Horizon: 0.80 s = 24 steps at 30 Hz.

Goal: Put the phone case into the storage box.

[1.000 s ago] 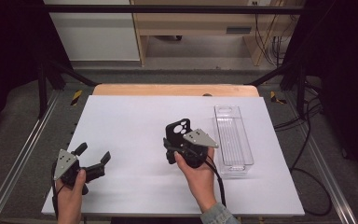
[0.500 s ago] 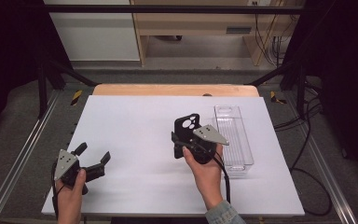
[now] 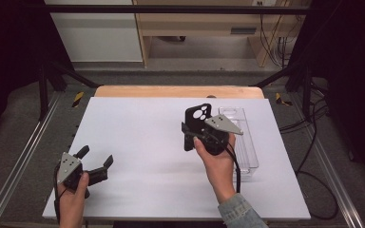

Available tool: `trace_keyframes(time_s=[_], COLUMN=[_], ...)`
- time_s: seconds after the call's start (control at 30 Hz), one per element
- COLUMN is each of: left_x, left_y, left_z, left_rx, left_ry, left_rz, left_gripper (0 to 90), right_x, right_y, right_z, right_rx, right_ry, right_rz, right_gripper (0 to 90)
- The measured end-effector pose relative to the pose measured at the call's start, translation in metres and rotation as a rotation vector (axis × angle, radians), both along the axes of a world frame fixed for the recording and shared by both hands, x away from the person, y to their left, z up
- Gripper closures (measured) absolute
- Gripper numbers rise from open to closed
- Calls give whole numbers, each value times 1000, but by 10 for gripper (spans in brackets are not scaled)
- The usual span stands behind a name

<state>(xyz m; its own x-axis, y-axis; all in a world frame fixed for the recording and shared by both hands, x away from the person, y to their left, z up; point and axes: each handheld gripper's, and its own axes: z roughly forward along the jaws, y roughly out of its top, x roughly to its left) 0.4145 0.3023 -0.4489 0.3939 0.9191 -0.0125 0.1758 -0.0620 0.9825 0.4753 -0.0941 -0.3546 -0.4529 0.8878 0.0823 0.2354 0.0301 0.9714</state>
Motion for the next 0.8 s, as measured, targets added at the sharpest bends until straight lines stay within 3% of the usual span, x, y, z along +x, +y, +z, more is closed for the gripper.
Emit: trace_keyframes(time_s=[0.17,0.37,0.63,0.8], left_x=[0,0,1,1], left_y=[0,0,1,1], left_z=[0,-1,-2,-3], left_rx=[3,-1,-4,-5], left_ry=[1,6,13,15], left_rz=[-3,0,0,1], left_gripper=[42,42,42,42], right_x=[11,36,72,81], right_y=[-5,-19,-46,-57], right_z=[11,23,34,35], right_rx=[-5,22,12,1], right_ry=[0,8,-16,-20], right_rz=[-10,-46,-140,-176], right_gripper=[143,143,144,143])
